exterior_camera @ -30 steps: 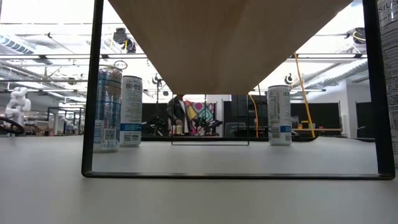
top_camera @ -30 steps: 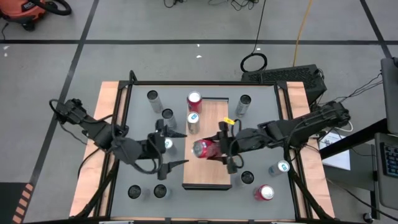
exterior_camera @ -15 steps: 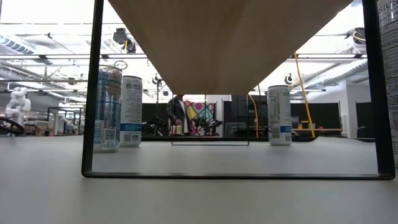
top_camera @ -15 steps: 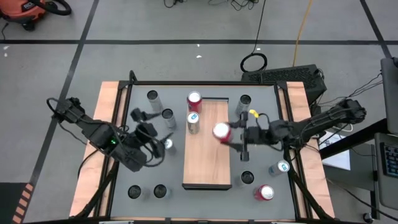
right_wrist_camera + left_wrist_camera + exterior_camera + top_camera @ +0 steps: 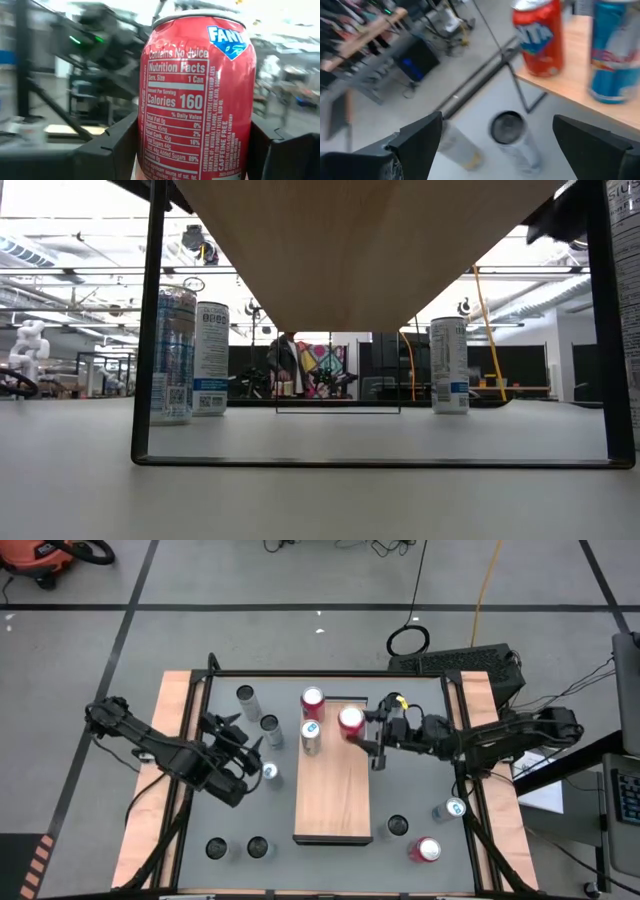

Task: Place canned beverage on shelf
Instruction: Put the left orange soda can on the shelf

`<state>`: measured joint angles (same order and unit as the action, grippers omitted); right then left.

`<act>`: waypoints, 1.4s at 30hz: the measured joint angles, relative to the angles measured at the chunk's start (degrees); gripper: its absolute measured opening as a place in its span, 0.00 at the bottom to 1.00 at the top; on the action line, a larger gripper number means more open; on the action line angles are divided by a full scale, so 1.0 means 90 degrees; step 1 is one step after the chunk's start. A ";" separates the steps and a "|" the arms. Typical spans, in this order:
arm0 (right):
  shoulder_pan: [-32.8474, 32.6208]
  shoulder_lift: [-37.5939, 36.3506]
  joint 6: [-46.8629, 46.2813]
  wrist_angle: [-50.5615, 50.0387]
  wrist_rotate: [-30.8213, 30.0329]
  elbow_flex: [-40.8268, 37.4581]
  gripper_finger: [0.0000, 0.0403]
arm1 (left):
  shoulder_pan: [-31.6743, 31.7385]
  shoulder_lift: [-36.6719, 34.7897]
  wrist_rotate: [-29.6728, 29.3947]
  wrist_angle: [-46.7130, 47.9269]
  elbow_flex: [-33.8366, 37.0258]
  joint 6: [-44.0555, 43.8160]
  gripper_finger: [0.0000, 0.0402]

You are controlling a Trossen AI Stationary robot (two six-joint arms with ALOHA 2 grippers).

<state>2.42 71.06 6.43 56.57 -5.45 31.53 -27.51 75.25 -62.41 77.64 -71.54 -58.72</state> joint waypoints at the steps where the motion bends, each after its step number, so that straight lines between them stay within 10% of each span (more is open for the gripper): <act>1: 0.0104 0.0102 -0.0056 0.0055 0.0023 0.0000 0.55 | 0.0032 -0.0072 0.0136 -0.0428 0.0093 0.0320 0.95; 13: 0.0814 0.1462 -0.0273 0.1221 0.0303 0.0000 0.56 | 0.0585 -0.0333 0.1513 -0.4035 0.0286 0.4754 0.95; 30: 0.1106 0.1691 -0.0467 0.0961 0.0464 0.0000 0.56 | 0.2359 -0.1761 0.3633 -0.5658 0.1014 0.6384 0.82; 42: 0.1119 0.1686 -0.0470 0.0714 0.0394 -0.0002 0.57 | 0.2394 -0.2082 0.3718 -0.7419 0.2481 0.6101 0.82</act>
<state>12.49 86.24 2.20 63.00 -1.90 31.51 -5.96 56.51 -28.95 10.87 -49.22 -3.80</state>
